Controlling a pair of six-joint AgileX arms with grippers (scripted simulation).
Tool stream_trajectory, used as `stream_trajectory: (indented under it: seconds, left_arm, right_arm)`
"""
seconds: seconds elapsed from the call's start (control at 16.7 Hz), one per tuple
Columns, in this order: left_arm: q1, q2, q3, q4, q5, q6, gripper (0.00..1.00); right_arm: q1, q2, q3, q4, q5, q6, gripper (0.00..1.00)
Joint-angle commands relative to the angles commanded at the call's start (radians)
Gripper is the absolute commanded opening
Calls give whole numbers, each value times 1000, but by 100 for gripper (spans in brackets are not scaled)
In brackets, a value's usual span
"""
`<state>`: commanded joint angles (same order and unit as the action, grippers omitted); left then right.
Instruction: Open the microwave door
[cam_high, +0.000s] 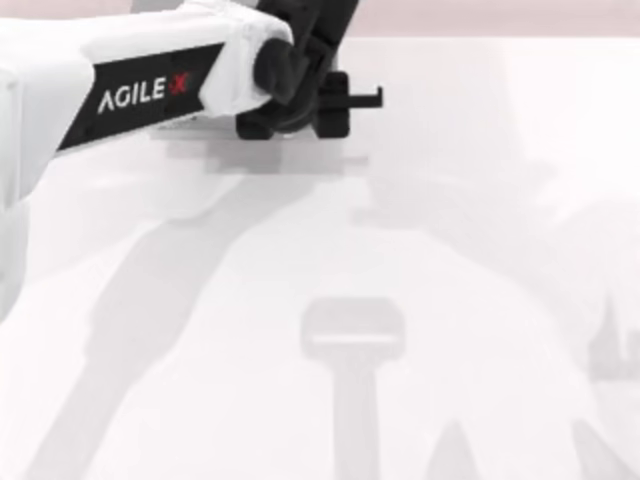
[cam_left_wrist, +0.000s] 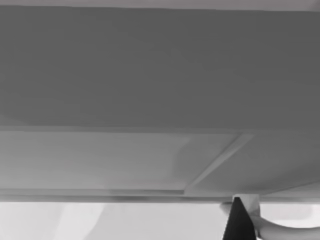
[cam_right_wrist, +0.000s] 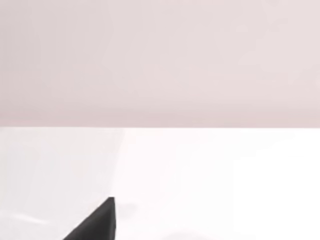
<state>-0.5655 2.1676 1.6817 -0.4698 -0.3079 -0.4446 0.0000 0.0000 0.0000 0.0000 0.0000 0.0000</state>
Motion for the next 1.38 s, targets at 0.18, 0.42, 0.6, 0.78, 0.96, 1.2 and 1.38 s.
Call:
stream_trajectory:
  seconds: [0.18,0.42,0.6,0.78,0.96,1.2,1.38]
  left_arm:
    - [1,-18,-28,13,-10,-5,0]
    - [4,-62,-88,52,-33,-22,0]
    - [4,-64,-93,53,-35,-23,0]
    - [4,-64,-93,53,-35,-23,0]
    - [4,-64,-93,53,-35,-23,0]
    - [4,-64,-93,53,-35,-23,0]
    - [4,-64,-93,53,-35,-23,0]
  right_arm:
    - [0,0,0,0,0,0,100]
    - [0,0,0,0,0,0,100]
    - [0,0,0,0,0,0,100]
    - [0,0,0,0,0,0,100]
    - [0,0,0,0,0,0,100]
    - [0,0,0,0,0,0,100]
    - [0,0,0,0,0,0,100]
